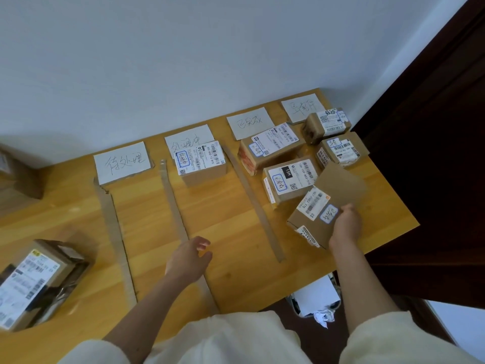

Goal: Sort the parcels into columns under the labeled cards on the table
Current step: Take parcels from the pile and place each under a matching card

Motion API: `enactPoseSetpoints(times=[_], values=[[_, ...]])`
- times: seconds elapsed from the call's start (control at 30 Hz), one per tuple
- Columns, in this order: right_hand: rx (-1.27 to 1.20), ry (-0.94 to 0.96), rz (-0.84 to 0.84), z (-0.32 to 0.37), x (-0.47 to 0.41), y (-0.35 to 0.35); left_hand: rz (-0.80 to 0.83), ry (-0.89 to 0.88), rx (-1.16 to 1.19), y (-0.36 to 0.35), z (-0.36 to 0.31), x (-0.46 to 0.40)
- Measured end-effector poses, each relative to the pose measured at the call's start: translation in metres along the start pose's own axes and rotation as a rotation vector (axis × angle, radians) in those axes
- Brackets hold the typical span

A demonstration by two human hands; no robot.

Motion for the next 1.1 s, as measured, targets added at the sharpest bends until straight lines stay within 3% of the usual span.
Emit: enactPoseSetpoints(times=[0.2,0.33,0.43,0.53,0.8,1.1], values=[[0.137,-0.031,-0.125,-0.057,-0.010,0.030,0.017,-0.011,-0.037,-0.005,-0.003,-0.002],[0.489,0.004,0.011,-0.061,-0.017,0.020,0.038,-0.016,-0.046,-0.010,-0.006,-0.001],[0.618,0.053,0.119,-0.054,-0.015,0.002,0.038,-0.018,-0.046,-0.011,-0.006,0.000],[0.656,0.101,0.169,-0.050,-0.015,-0.010,0.039,-0.012,-0.043,-0.011,-0.004,0.002],[0.627,0.217,0.070,-0.040,-0.011,-0.010,0.025,0.005,-0.037,-0.007,0.001,0.008],[0.828,0.314,0.033,-0.051,-0.007,-0.014,0.023,0.000,-0.032,-0.008,0.000,0.014]])
Point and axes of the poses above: each hand's wrist, its own x-axis away from the middle knuckle, its own y-axis out of the back of the hand, z = x × y, the point moved 9 cm from there along -x, towards the middle knuckle, and after that the axes turned 13 degrees about x, right-handed, at the moved point
